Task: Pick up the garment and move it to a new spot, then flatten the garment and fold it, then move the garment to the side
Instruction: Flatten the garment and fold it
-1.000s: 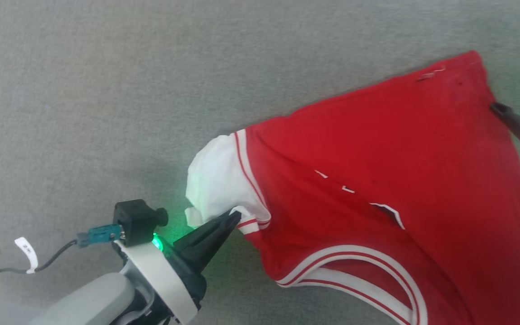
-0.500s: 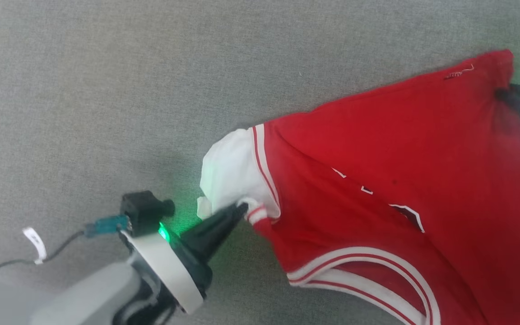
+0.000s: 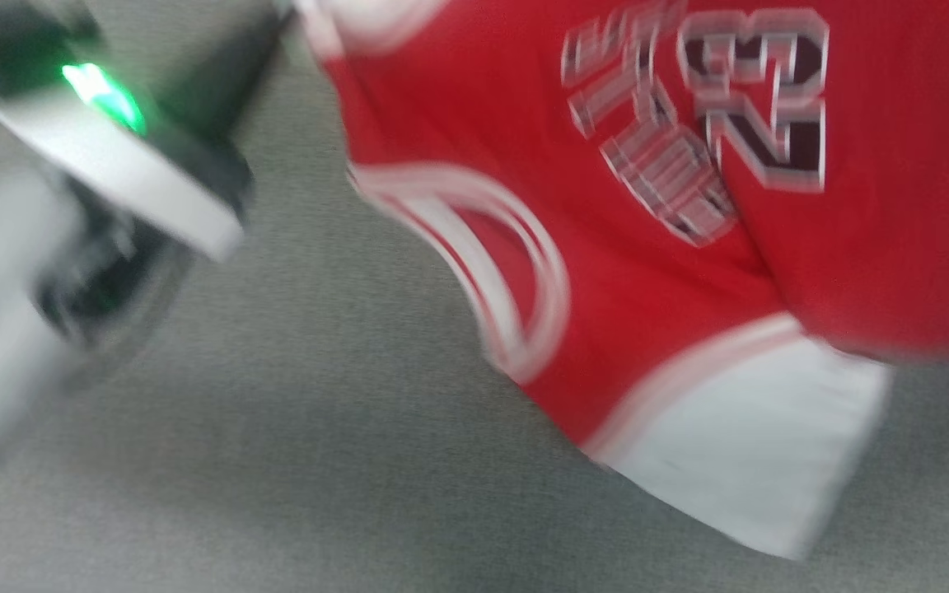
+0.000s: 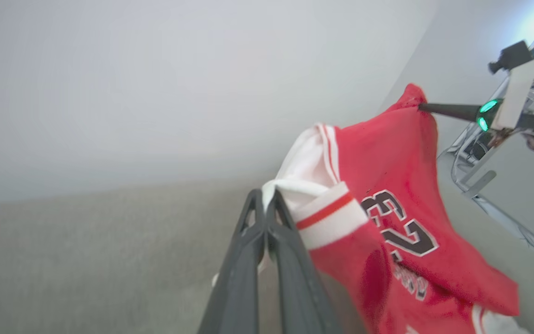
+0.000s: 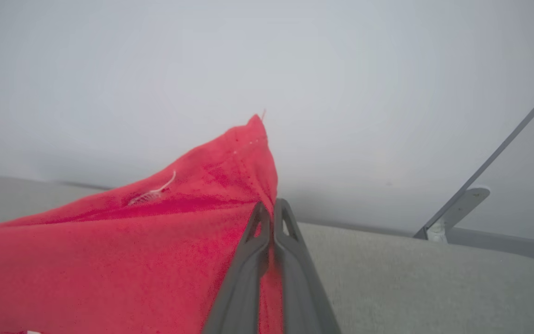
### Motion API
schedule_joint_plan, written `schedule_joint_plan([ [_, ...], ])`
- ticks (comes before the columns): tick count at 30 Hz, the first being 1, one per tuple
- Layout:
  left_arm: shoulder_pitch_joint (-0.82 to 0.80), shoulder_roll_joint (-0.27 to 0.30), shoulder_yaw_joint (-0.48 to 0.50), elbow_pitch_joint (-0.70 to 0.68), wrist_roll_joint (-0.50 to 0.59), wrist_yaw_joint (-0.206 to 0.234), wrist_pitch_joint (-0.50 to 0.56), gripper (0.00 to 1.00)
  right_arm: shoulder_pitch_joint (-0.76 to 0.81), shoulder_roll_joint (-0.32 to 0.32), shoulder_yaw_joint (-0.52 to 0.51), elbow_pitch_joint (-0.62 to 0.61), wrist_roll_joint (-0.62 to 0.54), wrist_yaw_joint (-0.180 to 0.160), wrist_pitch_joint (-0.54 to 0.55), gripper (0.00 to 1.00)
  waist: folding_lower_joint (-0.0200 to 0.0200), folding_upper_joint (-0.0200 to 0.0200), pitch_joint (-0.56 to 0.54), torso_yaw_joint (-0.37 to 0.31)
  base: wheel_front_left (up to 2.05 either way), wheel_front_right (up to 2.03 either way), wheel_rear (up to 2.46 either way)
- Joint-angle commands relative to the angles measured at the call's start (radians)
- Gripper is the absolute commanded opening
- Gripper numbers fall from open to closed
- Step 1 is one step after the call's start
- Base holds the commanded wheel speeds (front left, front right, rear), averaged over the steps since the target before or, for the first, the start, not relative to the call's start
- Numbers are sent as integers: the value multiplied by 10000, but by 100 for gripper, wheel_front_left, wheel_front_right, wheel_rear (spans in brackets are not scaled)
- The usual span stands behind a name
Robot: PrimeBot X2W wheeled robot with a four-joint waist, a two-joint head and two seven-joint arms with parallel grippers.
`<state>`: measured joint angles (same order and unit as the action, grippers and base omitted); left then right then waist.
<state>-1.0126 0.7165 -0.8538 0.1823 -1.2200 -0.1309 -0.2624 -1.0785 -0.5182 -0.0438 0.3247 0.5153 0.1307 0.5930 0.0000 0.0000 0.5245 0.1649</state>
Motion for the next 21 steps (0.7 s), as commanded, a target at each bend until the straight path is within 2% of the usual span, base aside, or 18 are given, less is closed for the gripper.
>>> schedule_joint_plan([
  [1, -780, 42, 151, 414, -402, 19, 3, 0, -639, 220, -380, 297, -307, -1, -300, 0, 0, 0, 220, -263, 0, 0, 0],
  [3, -1330, -9, 219, 664, -755, 19, 115, 0, -1054, 379, -606, 489, -529, -1, -491, 0, 0, 0, 295, -346, 0, 0, 0],
  [7, -3448, -219, 965, 1628, -2329, 19, 803, 0, -2642, 786, -1264, 1277, -1187, -8, -1026, 0, 0, 0, 673, -716, 0, 0, 0],
  [10, -4967, -266, 1400, 2316, -2721, 27, 1152, 0, -3716, 950, -1740, 1757, -1676, -15, -1601, 0, 0, 0, 855, -926, 0, 0, 0],
  [14, -6360, -440, 1913, 2850, -3012, 28, 954, 0, -4625, 1017, -2088, 2343, -2051, -22, -2348, 0, 0, 0, 896, -1043, 0, 0, 0],
  [17, -6433, -530, 2052, 2608, -3246, 28, 916, 0, -4684, 921, -1984, 2777, -2051, -22, -2612, 0, 0, 0, 888, -1062, 0, 0, 0],
  [21, -5213, -467, 1797, 1665, -3558, 28, 837, 0, -3832, 775, -1599, 3093, -1840, -21, -2710, 0, 0, 0, 905, -984, 0, 0, 0],
])
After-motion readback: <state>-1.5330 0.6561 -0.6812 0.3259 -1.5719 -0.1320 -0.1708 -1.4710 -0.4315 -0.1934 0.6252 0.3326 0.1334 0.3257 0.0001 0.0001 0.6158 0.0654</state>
